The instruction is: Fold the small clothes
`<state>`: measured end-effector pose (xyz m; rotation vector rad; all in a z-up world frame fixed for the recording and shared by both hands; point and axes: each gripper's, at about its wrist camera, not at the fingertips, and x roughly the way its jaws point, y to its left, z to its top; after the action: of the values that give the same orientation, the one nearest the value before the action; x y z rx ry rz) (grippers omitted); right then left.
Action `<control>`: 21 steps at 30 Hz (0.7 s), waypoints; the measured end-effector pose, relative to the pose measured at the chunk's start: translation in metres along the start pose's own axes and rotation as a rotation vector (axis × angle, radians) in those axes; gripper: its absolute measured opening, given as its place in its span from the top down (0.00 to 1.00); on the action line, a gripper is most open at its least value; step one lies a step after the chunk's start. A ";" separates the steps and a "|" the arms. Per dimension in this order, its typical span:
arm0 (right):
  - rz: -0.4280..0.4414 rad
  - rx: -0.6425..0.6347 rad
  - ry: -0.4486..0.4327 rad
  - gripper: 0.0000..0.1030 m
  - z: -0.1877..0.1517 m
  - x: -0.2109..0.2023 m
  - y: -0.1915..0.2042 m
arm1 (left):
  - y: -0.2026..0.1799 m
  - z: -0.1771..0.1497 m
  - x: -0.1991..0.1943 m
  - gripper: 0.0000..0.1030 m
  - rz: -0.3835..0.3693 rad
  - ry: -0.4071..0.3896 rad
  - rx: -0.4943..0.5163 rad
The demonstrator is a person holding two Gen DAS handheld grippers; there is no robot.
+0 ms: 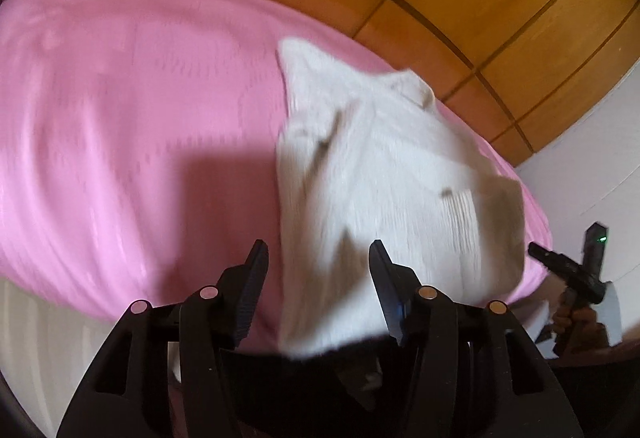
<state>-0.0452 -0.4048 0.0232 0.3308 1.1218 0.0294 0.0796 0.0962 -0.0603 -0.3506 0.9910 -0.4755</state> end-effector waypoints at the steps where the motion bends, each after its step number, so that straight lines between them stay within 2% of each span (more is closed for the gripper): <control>1: -0.011 -0.055 -0.019 0.36 0.004 0.001 0.012 | -0.002 0.002 0.000 0.51 0.003 -0.008 0.014; 6: -0.124 -0.342 -0.041 0.36 0.019 0.033 0.071 | -0.013 0.023 0.017 0.51 0.020 -0.017 0.098; 8: -0.143 -0.397 -0.026 0.42 0.019 0.047 0.077 | -0.015 0.027 0.025 0.51 0.021 -0.007 0.127; 9: -0.160 -0.424 -0.016 0.57 0.018 0.054 0.077 | -0.017 0.027 0.030 0.51 0.031 0.002 0.139; 10: -0.180 -0.438 -0.007 0.82 0.018 0.059 0.074 | -0.019 0.028 0.035 0.56 0.024 0.019 0.153; 11: -0.195 -0.440 0.007 0.90 0.019 0.062 0.070 | -0.022 0.029 0.040 0.70 0.017 0.032 0.173; 12: -0.193 -0.423 0.018 0.92 0.022 0.061 0.066 | -0.027 0.030 0.042 0.77 0.040 0.032 0.201; 13: -0.182 -0.410 0.013 0.92 0.023 0.056 0.062 | -0.031 0.031 0.045 0.87 0.056 0.028 0.221; 14: -0.164 -0.397 0.005 0.92 0.026 0.049 0.061 | -0.032 0.031 0.041 0.93 0.050 0.021 0.233; 17: -0.054 -0.316 -0.033 0.93 0.036 0.013 0.046 | -0.028 0.031 0.019 0.94 0.007 -0.016 0.229; 21: 0.020 -0.196 -0.106 0.93 0.056 -0.018 0.028 | -0.025 0.041 -0.011 0.95 -0.050 -0.081 0.201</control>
<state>0.0005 -0.3949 0.0691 0.1667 1.0016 0.1366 0.1041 0.0836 -0.0194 -0.2132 0.8495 -0.5970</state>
